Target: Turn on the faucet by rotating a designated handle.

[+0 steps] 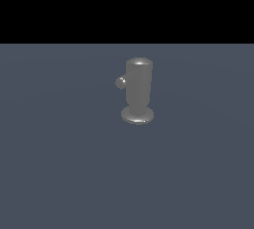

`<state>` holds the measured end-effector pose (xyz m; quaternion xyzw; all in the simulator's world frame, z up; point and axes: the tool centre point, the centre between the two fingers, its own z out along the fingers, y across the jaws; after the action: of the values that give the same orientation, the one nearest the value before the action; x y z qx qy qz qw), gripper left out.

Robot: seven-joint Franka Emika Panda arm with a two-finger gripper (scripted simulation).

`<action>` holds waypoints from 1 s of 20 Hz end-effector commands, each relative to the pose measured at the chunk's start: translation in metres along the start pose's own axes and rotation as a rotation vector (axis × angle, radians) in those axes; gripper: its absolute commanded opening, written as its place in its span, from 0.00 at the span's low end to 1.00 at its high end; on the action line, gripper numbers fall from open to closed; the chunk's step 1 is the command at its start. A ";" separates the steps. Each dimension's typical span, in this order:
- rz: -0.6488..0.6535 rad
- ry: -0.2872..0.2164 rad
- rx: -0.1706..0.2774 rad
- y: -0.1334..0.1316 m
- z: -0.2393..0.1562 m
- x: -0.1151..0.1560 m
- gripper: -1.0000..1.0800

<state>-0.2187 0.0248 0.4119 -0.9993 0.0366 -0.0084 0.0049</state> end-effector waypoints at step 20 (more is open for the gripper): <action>0.143 -0.013 -0.008 -0.031 0.163 0.064 0.00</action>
<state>-0.1539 0.0511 0.2588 -0.9946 0.1040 -0.0010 0.0018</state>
